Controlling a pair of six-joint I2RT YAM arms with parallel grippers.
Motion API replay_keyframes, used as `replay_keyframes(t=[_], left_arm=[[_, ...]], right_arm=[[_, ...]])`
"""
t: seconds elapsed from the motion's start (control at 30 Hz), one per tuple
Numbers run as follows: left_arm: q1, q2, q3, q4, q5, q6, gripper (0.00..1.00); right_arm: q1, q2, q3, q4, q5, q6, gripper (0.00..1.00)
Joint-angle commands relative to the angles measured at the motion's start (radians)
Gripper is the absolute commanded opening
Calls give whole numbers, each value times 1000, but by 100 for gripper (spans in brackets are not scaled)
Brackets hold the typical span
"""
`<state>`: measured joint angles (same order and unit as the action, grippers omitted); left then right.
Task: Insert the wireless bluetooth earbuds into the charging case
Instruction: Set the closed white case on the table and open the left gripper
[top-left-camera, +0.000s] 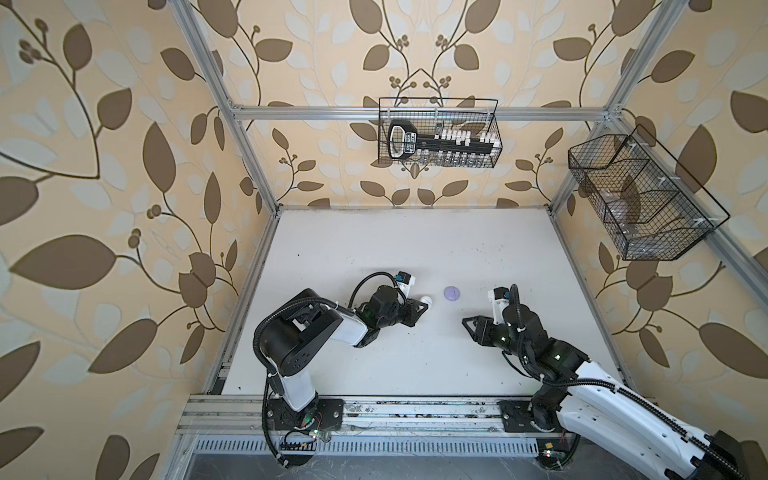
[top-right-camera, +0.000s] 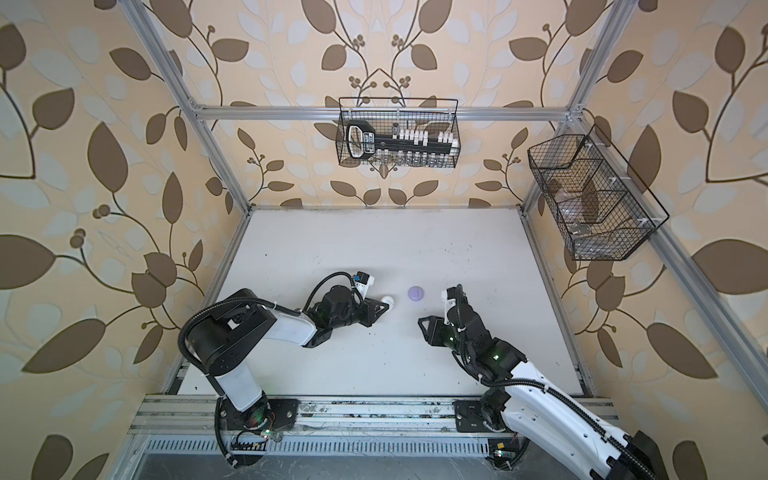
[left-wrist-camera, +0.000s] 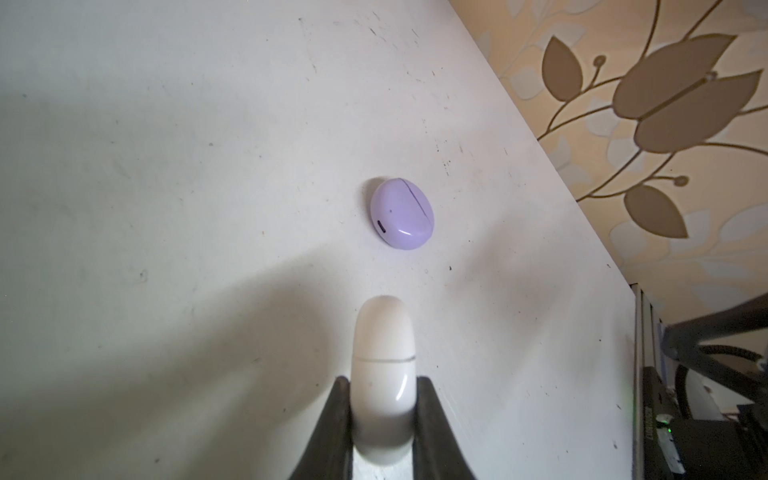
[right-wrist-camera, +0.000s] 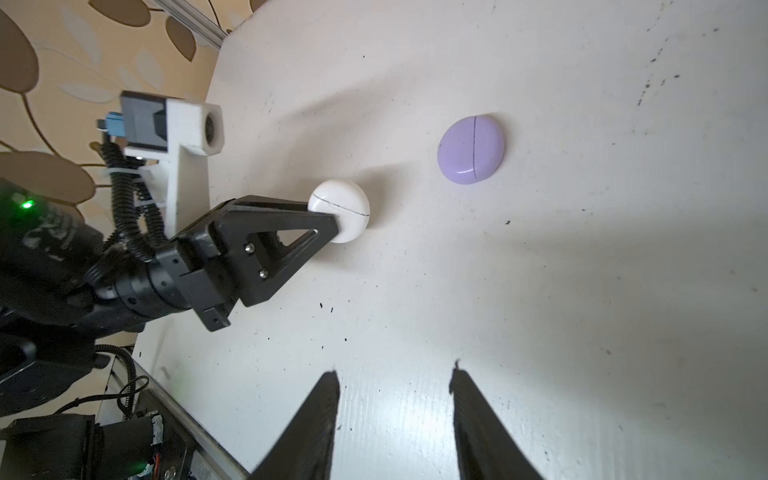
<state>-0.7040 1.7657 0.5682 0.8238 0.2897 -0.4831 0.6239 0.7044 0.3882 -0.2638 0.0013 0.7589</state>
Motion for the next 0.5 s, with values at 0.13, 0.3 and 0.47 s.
replay_keyframes(t=[0.13, 0.3, 0.47], left_arm=[[14, 30, 39, 70, 51, -85, 0], [26, 39, 62, 17, 52, -107, 3], [28, 61, 88, -49, 63, -113, 4]], right_arm=[[-19, -24, -24, -17, 23, 11, 46], [-19, -35, -40, 2, 28, 22, 46], [-23, -34, -42, 3, 26, 17, 46]])
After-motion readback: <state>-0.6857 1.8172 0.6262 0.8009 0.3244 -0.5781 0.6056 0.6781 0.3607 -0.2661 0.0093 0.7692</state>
